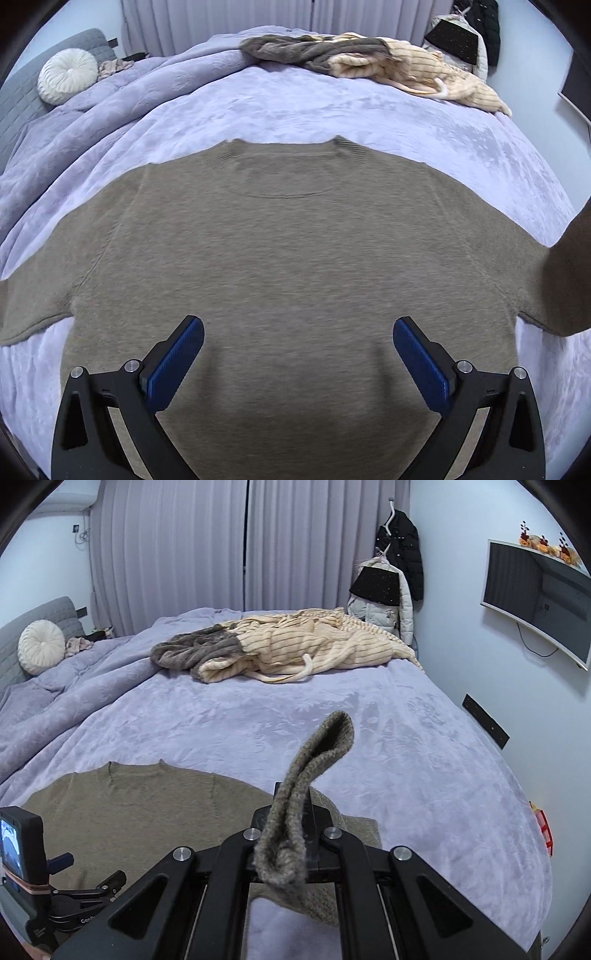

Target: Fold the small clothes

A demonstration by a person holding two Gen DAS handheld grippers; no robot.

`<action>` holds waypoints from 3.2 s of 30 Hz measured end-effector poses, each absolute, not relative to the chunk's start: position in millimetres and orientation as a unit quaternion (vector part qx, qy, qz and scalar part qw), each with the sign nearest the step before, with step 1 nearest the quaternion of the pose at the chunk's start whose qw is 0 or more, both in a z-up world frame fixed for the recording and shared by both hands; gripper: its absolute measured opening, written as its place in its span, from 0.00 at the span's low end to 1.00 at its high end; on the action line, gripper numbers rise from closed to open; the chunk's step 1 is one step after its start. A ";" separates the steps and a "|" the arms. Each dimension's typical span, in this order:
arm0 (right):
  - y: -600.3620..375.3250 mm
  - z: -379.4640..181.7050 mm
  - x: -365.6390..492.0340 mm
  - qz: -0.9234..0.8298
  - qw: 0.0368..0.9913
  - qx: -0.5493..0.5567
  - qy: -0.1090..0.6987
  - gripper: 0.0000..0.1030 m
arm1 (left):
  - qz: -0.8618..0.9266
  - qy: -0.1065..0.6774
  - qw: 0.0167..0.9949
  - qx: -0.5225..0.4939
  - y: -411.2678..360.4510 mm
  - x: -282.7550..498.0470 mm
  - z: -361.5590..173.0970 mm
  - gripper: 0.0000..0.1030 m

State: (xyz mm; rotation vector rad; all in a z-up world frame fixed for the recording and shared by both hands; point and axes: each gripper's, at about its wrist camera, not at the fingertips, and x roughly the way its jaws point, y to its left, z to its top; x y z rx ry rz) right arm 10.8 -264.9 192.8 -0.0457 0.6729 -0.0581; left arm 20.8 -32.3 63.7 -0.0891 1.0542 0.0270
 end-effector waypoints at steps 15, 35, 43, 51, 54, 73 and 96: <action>-140.2 195.4 35.1 0.041 0.937 -0.072 0.339 0.05 | 0.038 0.504 0.858 -0.086 45.1 4.9 43.6 1.00; 31.7 126.5 56.4 0.141 0.901 -0.129 0.388 0.05 | 0.074 0.485 0.855 -0.171 139.3 -30.6 43.9 1.00; 54.3 95.5 55.3 0.169 0.879 -0.132 0.425 0.05 | 0.078 0.486 0.850 -0.185 149.9 -41.7 39.7 1.00; 67.0 90.6 49.2 0.258 0.848 -0.090 0.454 0.66 | 0.086 0.486 0.847 -0.197 157.2 -57.4 41.9 1.00; 64.0 107.9 39.3 0.280 0.856 -0.081 0.428 0.71 | 0.095 0.480 0.849 -0.197 157.3 -62.9 47.3 1.00; -151.2 41.7 84.5 -0.040 0.861 -0.098 0.498 0.71 | 0.052 0.504 0.858 -0.078 67.6 51.8 39.5 1.00; -130.2 61.7 48.9 0.057 0.882 -0.103 0.456 0.75 | 0.014 0.496 0.864 -0.086 34.6 51.4 55.8 1.00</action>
